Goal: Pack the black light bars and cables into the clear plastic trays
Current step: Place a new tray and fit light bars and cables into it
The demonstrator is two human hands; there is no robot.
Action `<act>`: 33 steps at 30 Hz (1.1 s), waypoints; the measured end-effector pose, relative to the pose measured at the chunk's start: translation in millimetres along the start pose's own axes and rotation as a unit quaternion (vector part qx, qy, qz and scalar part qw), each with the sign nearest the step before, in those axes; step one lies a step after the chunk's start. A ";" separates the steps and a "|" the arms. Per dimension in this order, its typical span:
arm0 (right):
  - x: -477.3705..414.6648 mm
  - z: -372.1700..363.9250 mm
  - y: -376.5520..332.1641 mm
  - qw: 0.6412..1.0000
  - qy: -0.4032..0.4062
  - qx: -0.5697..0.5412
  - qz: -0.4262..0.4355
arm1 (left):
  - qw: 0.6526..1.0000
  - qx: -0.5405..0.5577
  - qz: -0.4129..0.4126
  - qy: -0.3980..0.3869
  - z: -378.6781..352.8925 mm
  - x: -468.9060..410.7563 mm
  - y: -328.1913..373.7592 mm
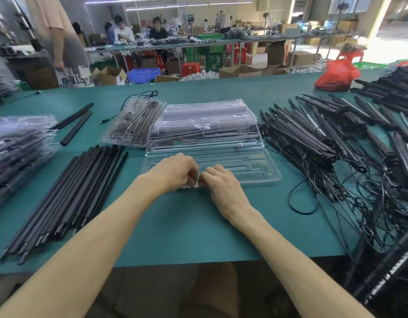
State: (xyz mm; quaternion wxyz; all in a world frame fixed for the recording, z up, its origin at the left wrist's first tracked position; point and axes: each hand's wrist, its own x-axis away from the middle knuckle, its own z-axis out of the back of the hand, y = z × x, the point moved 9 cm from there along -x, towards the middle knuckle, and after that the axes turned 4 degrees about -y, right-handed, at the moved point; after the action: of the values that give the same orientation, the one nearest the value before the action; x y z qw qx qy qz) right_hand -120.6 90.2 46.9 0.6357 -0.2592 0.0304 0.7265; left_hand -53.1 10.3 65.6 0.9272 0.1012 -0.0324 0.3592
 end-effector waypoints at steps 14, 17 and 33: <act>-2.0 -4.3 2.8 1.000 -0.010 -0.009 -0.006 | 0.983 0.139 0.029 -0.113 -16.7 -26.2 -24.2; -2.9 -4.9 2.5 1.000 -0.008 -0.012 -0.006 | 0.977 0.161 0.039 -0.135 -19.5 -28.2 -26.6; -2.9 -6.6 2.5 1.000 -0.011 0.029 -0.001 | 0.988 0.131 -0.006 -0.085 -11.4 -11.9 -14.7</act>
State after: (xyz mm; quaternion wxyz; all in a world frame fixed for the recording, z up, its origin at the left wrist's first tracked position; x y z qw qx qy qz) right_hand -120.5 84.6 41.7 0.6440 -0.2328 0.0441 0.7275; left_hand -52.1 -5.8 50.4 0.9017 0.2524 -0.0631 0.3453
